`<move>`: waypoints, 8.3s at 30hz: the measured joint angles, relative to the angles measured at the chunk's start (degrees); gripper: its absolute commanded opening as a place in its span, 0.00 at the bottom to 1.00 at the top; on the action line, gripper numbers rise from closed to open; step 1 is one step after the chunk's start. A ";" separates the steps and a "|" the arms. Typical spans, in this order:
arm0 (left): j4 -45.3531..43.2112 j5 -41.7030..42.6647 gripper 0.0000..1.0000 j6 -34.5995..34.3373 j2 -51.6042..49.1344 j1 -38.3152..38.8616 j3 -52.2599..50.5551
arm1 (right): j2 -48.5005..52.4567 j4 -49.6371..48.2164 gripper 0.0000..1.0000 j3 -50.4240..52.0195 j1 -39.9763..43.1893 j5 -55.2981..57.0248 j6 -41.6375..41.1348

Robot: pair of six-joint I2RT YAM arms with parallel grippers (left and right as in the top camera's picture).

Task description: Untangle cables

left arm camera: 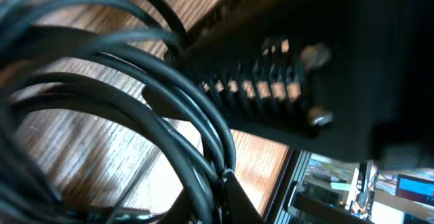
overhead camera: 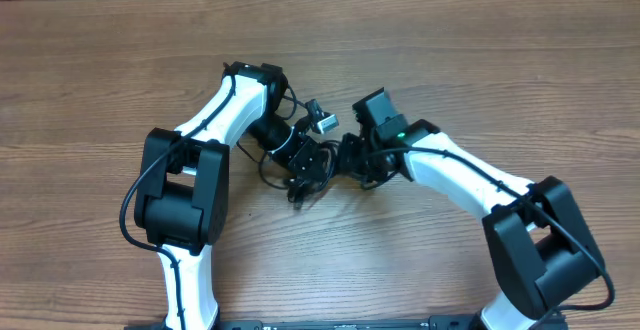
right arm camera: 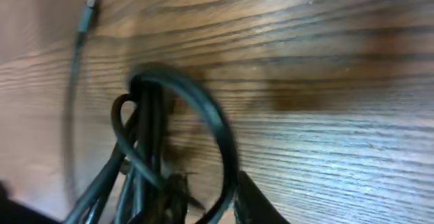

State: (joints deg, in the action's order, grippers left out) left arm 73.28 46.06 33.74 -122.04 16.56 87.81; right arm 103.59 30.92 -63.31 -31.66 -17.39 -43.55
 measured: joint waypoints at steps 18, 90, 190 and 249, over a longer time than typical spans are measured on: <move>-6.43 -5.97 0.55 -9.31 0.00 0.00 0.07 | 0.00 5.57 0.19 0.00 -2.56 11.21 -0.11; -19.78 -18.97 0.46 -19.91 0.76 0.22 -4.96 | 5.68 5.31 0.49 -3.56 0.20 11.17 13.79; -31.78 -46.34 0.64 -36.81 6.10 4.70 -11.54 | 11.28 24.35 1.00 -21.14 14.73 34.21 33.00; -16.81 -30.95 0.04 -40.61 4.63 3.17 -9.35 | 4.07 11.78 0.04 -1.16 15.23 17.59 22.29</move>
State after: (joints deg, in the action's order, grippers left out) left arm 56.47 15.11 -6.87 -117.40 19.73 78.46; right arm 107.66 42.70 -64.47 -16.43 0.21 -21.26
